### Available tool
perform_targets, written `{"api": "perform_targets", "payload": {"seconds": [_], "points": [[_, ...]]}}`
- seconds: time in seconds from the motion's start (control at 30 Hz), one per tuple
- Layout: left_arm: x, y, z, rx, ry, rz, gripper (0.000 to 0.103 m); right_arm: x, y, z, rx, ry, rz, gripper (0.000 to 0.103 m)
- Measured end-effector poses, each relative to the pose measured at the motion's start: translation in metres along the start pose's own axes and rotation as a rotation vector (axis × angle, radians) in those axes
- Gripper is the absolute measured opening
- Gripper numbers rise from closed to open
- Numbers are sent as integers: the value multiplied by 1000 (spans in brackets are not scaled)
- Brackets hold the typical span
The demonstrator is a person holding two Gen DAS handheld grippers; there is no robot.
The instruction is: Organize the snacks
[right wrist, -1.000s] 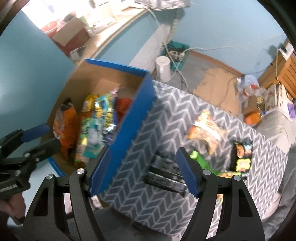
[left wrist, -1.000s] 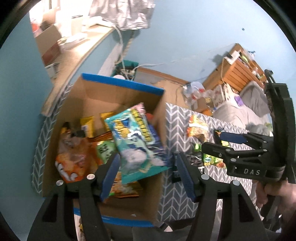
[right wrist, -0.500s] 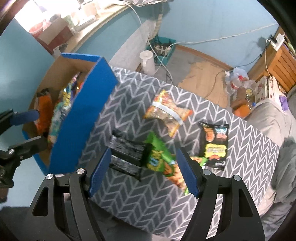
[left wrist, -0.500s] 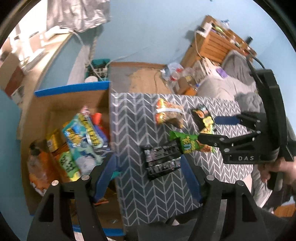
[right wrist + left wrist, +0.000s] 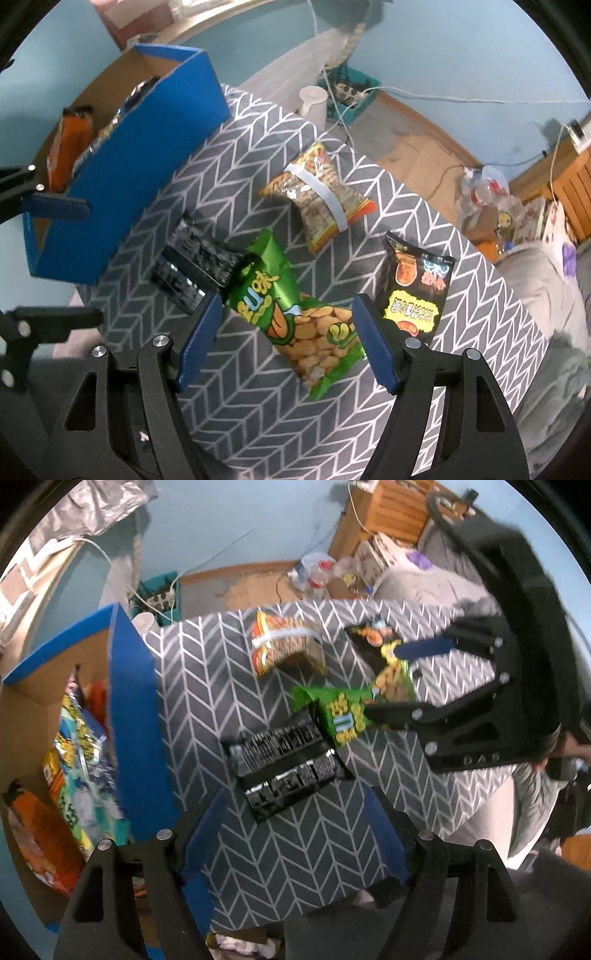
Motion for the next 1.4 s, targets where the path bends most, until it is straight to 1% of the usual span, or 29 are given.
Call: {"api": "perform_targets", "payload": {"seconds": [0.2, 0.33, 0.5, 0.7, 0.73, 0.8, 0.93, 0.97, 1.1, 1.27, 1.37, 1.4], "points": [[-3, -28, -10, 44, -9, 46, 78, 0, -17, -9, 26, 25, 34, 73], [-3, -42, -11, 63, 13, 50, 78, 2, -27, -13, 41, 60, 32, 74], [-2, -50, -8, 55, 5, 71, 78, 3, -40, -20, 82, 87, 23, 74], [1, -61, -3, 46, -28, 128, 78, 9, -54, -32, 134, 76, 18, 73], [2, -62, -2, 45, -32, 136, 78, 9, -55, -35, 140, 64, 25, 73], [3, -62, 0, 44, -34, 139, 78, 11, -58, -41, 152, 32, 34, 61], [3, -61, 4, 42, -46, 141, 78, 10, -60, -53, 149, -74, 58, 51], [3, -61, 5, 42, -52, 142, 78, 9, -59, -56, 145, -105, 61, 45], [-3, -62, 9, 47, -83, 145, 78, 4, -54, -74, 125, -262, 82, 43], [-13, -62, 13, 55, -135, 141, 78, 1, -44, -102, 110, -385, 80, 43], [-21, -63, 16, 55, -173, 131, 87, 4, -36, -125, 101, -452, 76, 43], [-23, -63, 15, 56, -184, 127, 87, 4, -34, -132, 99, -470, 75, 43]]}}
Point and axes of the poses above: each gripper's, at about its wrist camera, not at the fingertips, and y roughly against the way its jaws point, x to its left, z to its top, the point moved 7 cm from there along -y, roughly the way its jaws point, and after that the axes turned 14 degrees about y, right-handed, at the moved point
